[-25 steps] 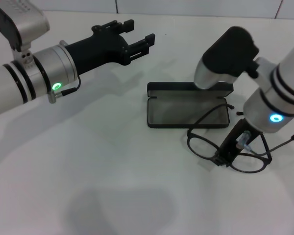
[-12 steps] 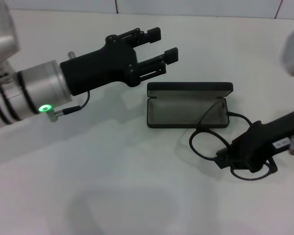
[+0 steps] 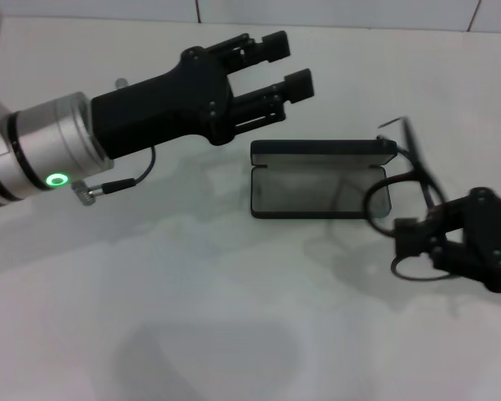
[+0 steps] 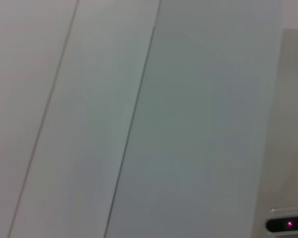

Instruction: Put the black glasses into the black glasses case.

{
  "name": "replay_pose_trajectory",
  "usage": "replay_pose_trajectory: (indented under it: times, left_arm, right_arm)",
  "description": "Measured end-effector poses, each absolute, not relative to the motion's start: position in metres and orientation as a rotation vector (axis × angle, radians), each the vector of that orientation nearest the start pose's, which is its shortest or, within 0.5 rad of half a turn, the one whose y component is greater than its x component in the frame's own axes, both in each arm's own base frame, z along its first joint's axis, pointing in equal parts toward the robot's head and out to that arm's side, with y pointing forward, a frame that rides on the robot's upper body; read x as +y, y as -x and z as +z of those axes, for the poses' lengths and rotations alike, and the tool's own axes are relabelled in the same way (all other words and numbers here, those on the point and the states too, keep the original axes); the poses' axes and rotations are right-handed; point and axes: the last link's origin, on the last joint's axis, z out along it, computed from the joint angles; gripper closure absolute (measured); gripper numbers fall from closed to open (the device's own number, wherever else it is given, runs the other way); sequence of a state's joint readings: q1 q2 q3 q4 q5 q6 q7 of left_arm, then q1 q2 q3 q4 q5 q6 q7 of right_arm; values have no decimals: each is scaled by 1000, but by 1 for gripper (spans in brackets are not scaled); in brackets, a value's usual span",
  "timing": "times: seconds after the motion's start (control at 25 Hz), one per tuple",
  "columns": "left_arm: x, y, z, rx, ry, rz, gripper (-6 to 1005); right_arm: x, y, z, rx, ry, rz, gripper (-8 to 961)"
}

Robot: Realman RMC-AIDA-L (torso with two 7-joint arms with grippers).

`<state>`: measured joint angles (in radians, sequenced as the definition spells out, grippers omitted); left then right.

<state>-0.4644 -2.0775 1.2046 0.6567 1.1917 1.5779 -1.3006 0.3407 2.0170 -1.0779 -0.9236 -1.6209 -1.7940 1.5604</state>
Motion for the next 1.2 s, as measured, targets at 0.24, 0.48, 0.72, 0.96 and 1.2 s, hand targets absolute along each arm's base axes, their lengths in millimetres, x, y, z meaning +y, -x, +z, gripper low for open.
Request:
replay_pose_trajectory:
  times: [0.24, 0.48, 0.72, 0.96, 1.2]
  left_arm:
    - [329, 171, -6, -378, 2632, -1389, 329]
    - [335, 154, -12, -352, 2725, -1360, 329]
    - [339, 133, -28, -341, 2896, -1255, 328]
    - [342, 116, -42, -350, 3011, -1192, 328]
    - [344, 107, -43, -346, 3042, -1180, 328]
  right_arm:
    - [269, -245, 22, 180, 2809, 1100, 840]
    - [272, -252, 6, -13, 2705, 1081, 840]
    - [282, -253, -1, -101, 2662, 995, 839]
    - [289, -251, -2, -175, 2642, 958, 839]
    - [292, -251, -3, -233, 2628, 914, 839]
